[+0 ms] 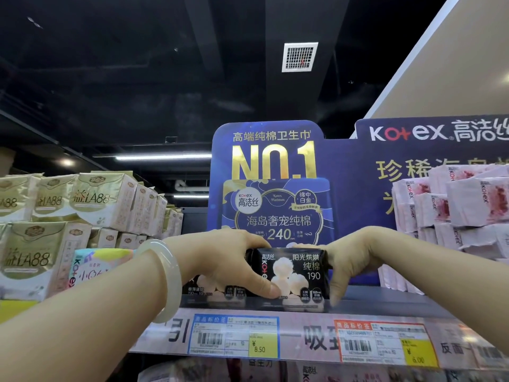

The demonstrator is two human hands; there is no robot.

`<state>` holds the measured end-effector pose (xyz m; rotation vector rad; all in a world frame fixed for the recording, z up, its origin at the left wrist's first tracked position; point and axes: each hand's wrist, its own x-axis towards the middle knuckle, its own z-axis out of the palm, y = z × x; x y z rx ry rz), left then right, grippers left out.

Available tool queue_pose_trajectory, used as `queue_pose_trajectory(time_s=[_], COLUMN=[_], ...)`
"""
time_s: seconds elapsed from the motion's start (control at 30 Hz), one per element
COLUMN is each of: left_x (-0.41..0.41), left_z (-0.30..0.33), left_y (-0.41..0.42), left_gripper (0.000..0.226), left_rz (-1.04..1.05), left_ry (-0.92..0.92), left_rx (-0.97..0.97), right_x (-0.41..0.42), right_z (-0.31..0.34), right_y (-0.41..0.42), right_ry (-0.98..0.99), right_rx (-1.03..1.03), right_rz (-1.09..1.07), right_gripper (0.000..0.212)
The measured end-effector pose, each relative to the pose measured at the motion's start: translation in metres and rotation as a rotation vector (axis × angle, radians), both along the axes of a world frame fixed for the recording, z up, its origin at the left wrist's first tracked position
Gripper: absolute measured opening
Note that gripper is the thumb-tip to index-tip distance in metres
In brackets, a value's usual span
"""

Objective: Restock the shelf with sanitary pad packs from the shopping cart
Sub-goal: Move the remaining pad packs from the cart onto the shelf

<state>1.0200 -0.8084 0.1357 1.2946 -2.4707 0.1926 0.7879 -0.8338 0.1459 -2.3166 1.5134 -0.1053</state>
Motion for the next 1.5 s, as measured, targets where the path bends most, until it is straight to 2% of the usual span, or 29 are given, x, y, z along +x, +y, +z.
queue_pose_trajectory(time_s=[0.07,0.1,0.17,0.23,0.33,0.37,0.43,0.47,0.53,0.6,0.67,0.77,0.9,0.97,1.03,1.17,1.33,1.5], left_x=[0.0,0.001,0.001,0.001,0.0,-0.002,-0.005,-0.006,-0.005,-0.002,0.0,0.0,-0.001,0.0,0.001,0.004,0.014,0.014], left_z=[0.0,0.0,0.0,0.001,0.004,0.005,0.005,0.005,0.004,0.002,0.001,0.0,-0.003,-0.004,-0.003,0.0,-0.001,-0.006], left_y=[0.0,0.0,0.0,0.001,0.004,0.005,0.008,0.009,0.008,0.007,0.006,0.006,0.004,0.004,0.005,0.01,0.011,0.006], left_gripper=[0.078,0.077,0.074,0.071,0.083,0.087,0.089,0.087,0.081,0.077,0.078,0.076,0.071,0.073,0.072,0.066,0.063,0.062], left_rz=[-0.003,-0.003,-0.002,0.001,0.009,0.004,-0.012,-0.016,-0.017,-0.016,-0.013,-0.014,-0.012,-0.009,-0.011,-0.026,0.013,0.042], left_ry=[0.011,0.013,0.015,0.025,0.032,0.033,0.032,0.025,0.004,-0.007,-0.003,0.0,-0.006,-0.008,-0.018,0.029,0.043,0.001], left_rx=[0.015,0.019,0.028,0.034,0.031,0.027,0.016,0.013,0.013,0.017,0.019,0.014,-0.007,-0.012,-0.016,-0.011,-0.008,-0.055], right_x=[-0.001,-0.002,-0.004,-0.003,0.001,0.001,-0.002,-0.005,-0.008,-0.007,0.001,0.015,0.024,0.027,0.026,0.027,0.045,0.057], right_z=[0.0,0.0,-0.001,-0.002,-0.005,-0.005,-0.001,0.002,0.007,0.007,0.004,-0.002,-0.008,-0.01,-0.011,-0.007,0.007,0.013], right_y=[0.002,0.002,0.0,0.001,0.003,0.004,0.009,0.01,0.013,0.01,0.008,0.004,-0.001,0.0,0.0,-0.006,-0.006,-0.008], right_ry=[0.004,-0.014,-0.036,-0.045,-0.037,-0.069,-0.179,-0.241,-0.368,-0.51,-0.629,-0.707,-0.786,-0.807,-0.812,-0.773,-0.515,-0.34], right_rx=[0.059,0.078,0.085,0.083,0.07,0.044,0.054,0.048,0.014,0.03,0.061,0.094,0.097,0.092,0.078,0.02,-0.193,-0.083], right_rz=[0.057,0.081,0.11,0.103,0.089,0.069,-0.019,-0.048,-0.084,-0.132,-0.196,-0.221,-0.234,-0.24,-0.253,-0.331,-0.416,-0.42], right_gripper=[0.06,0.048,0.043,0.046,0.048,0.06,0.118,0.129,0.131,0.147,0.143,0.118,0.117,0.1,0.089,0.104,0.088,0.092])
